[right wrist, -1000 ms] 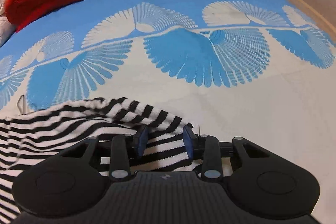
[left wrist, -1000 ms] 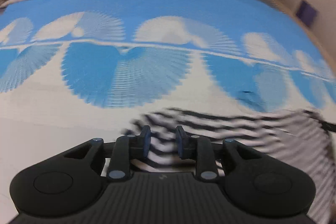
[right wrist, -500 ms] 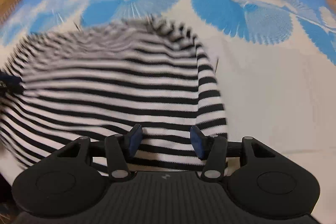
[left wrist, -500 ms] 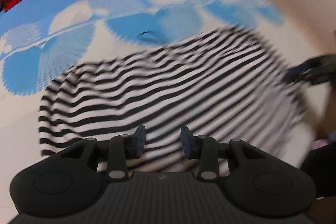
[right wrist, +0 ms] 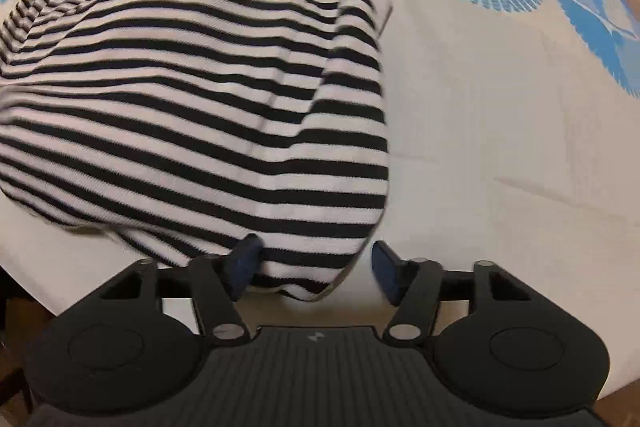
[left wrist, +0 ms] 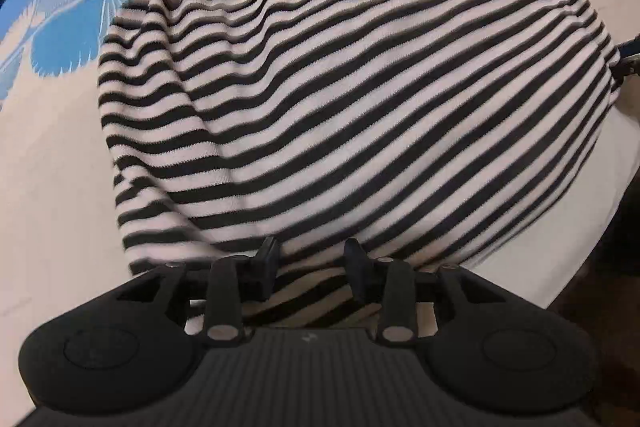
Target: Fold small clothes
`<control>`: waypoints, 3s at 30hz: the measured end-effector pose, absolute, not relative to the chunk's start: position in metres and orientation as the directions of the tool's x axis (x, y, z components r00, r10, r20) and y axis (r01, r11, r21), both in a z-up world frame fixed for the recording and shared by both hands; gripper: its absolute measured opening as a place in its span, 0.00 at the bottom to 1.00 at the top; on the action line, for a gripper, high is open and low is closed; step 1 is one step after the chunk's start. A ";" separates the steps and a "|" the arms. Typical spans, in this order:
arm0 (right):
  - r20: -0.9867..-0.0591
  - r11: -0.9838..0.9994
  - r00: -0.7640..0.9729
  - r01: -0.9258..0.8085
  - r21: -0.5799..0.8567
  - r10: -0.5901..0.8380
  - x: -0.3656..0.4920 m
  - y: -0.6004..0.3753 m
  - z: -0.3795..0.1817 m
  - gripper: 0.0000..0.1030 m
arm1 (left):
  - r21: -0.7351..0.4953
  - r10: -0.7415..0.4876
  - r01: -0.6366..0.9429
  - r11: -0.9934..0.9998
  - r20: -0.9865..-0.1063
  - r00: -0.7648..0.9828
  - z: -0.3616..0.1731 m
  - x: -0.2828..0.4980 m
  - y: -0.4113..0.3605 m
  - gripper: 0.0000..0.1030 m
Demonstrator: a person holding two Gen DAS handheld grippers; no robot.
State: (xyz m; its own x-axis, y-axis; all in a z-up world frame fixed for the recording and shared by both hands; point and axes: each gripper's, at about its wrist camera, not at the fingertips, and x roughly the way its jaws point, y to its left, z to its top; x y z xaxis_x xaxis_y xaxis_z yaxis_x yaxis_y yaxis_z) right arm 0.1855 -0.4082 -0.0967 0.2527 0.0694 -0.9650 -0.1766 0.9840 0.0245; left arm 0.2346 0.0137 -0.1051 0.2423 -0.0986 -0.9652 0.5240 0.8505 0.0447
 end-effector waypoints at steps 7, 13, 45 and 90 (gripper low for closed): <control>-0.959 0.990 0.279 -0.110 -0.087 -0.053 0.171 -0.399 -0.084 0.56 | 0.050 -0.066 0.399 0.916 -0.960 0.273 -0.102 0.230 0.037 0.42; -0.789 0.997 0.612 0.073 -0.018 -0.060 0.143 -0.389 -0.004 0.51 | 0.021 -0.199 0.339 0.941 -0.775 0.600 -0.006 0.185 0.052 0.53; -0.461 0.987 0.882 -0.146 -0.063 0.101 -0.003 -0.200 0.044 0.51 | -0.242 -0.217 0.119 0.963 -0.437 0.873 0.095 0.073 0.158 0.80; -0.681 0.566 0.609 -0.753 -0.335 0.407 0.077 0.052 -0.082 0.44 | -0.305 -0.111 -0.070 0.950 -0.536 0.837 0.057 0.123 0.218 0.81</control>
State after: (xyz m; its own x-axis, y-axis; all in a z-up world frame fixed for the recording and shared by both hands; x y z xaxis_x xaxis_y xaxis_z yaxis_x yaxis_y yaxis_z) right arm 0.0772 0.0524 -0.0823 0.6087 0.4068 -0.6812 -0.7532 0.5661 -0.3349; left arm 0.1230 0.2183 0.0574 0.8367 -0.1109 -0.5363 -0.0698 0.9497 -0.3052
